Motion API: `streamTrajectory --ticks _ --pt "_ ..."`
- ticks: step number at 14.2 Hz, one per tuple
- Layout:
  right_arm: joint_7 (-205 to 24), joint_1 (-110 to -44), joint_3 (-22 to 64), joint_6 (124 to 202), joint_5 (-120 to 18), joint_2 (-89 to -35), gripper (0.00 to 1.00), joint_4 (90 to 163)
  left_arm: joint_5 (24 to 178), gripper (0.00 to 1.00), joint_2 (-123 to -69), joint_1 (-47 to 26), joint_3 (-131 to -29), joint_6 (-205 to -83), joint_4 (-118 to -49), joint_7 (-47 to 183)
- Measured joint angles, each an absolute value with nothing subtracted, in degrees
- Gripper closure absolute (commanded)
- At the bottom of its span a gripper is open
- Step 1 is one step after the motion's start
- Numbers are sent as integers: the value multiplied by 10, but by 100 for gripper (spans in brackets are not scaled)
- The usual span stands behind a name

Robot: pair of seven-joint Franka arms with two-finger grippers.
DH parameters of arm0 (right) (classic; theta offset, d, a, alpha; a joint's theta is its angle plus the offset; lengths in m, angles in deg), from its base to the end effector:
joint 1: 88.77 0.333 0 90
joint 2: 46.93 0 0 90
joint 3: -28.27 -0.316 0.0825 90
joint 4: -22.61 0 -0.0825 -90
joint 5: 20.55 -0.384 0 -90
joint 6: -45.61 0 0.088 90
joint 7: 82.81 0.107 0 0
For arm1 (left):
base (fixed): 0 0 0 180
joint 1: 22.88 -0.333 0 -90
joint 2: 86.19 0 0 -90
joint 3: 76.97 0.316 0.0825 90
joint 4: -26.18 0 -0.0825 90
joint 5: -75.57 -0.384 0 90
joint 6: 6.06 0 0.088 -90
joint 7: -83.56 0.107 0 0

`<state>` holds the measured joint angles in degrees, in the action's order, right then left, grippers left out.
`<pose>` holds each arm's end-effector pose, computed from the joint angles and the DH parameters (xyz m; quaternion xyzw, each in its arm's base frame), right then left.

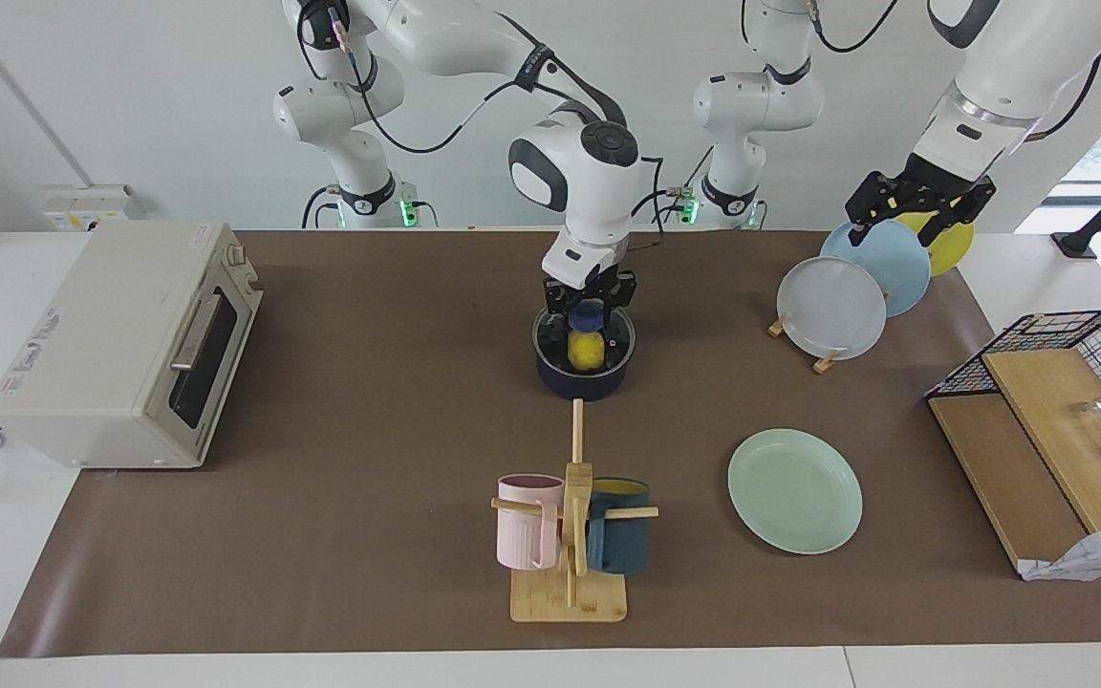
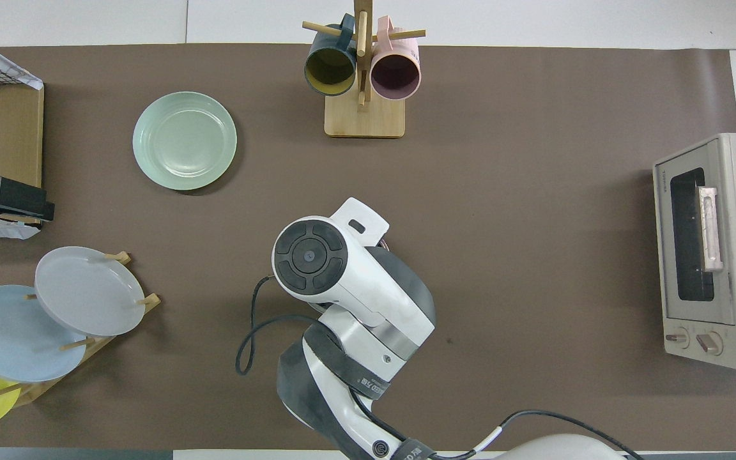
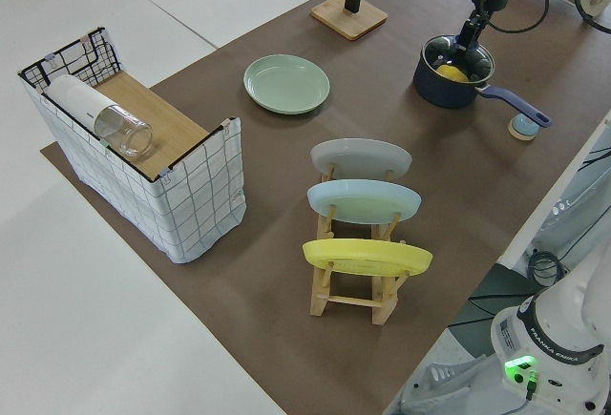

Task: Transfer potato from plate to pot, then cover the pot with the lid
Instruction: 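Lower the glass lid onto the saucepan with the right gripper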

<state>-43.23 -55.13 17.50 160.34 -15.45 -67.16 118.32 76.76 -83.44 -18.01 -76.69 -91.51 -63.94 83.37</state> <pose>0.4788 0.4449 0.4018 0.9984 0.0556 0.0000 0.0106 0.5295 -0.0448 0.6428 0.9990 -0.0390 -0.0172 0.0098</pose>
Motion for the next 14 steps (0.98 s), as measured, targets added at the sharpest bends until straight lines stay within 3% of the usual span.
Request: streamTrajectory --ticks 8,14 --pt "-434 -626 178 1591 -154 -634 0 1166 768 0 -834 -180 -766 -915 -643 829" --pt "-643 -788 181 1407 -156 -622 0 1025 768 0 -833 -180 -767 -920 -643 828"
